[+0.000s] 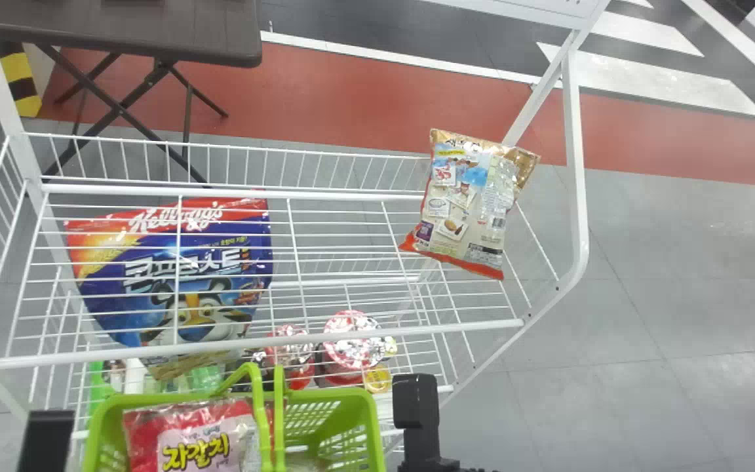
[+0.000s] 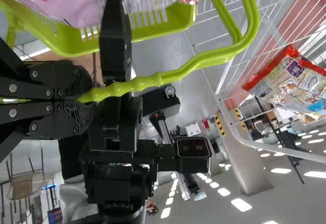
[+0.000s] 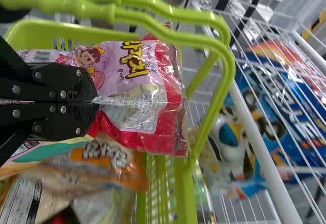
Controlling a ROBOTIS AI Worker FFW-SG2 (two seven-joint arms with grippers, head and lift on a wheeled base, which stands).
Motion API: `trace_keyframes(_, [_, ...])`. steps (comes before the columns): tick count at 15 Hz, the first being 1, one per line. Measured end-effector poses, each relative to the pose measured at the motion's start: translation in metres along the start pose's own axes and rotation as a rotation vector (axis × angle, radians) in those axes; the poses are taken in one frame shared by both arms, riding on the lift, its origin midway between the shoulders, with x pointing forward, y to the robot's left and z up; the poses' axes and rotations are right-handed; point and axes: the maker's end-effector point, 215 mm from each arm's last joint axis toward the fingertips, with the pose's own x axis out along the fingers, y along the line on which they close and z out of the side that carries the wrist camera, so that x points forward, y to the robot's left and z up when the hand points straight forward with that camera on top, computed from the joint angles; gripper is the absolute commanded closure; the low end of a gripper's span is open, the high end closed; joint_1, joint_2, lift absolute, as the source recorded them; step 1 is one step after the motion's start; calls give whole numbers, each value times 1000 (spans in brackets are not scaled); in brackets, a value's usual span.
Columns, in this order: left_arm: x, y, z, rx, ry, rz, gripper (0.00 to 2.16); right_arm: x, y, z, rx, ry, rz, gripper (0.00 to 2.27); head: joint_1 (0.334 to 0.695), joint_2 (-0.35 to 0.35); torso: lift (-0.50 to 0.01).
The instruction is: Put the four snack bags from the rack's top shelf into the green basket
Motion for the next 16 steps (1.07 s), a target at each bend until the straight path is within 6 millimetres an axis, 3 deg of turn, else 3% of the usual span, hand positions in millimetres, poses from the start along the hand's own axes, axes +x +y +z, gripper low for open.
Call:
trace_keyframes(1, [0, 0, 0, 1, 0, -1, 2125, 3, 6, -2, 0, 4, 11, 2091, 695, -223, 0])
trace_keyframes(2, [1, -1, 0, 2, 0, -4, 2125, 7, 5, -3, -3, 11, 3, 1487, 695, -217, 0])
trace_keyframes(3, [1, -2, 0, 2, 1, -5, 2125, 10, 1, -5, -3, 29, -8, 296, 695, -217, 0])
trace_keyframes(4, [1, -1, 0, 4, 1, -5, 2125, 11, -9, -12, -1, 66, -28, -2, 695, -224, 0])
trace_keyframes(7, [1, -1, 0, 6, 0, -2, 2121, 0, -46, -20, -11, 121, -133, 46, 695, -329, 0])
trace_keyframes(9, [2, 0, 1, 8, -2, 2, 2121, -19, -68, -6, -32, 87, -201, 56, 695, -350, 0])
trace_keyframes(10, [2, 0, 2, 9, -3, 3, 2121, -29, -78, 14, -57, 26, -234, 56, 695, -350, 0])
trace_keyframes(12, [3, 0, 2, 10, -1, 4, 2121, -51, -92, 78, -144, -180, -300, 63, 695, -350, 0])
trace_keyframes(13, [4, 0, 2, 11, 1, 4, 2121, -66, -96, 120, -205, -317, -345, 63, 695, -350, 0])
trace_keyframes(16, [5, 0, 0, 9, 5, 4, 2121, -117, -91, 234, -376, -689, -468, 63, 695, -350, 0])
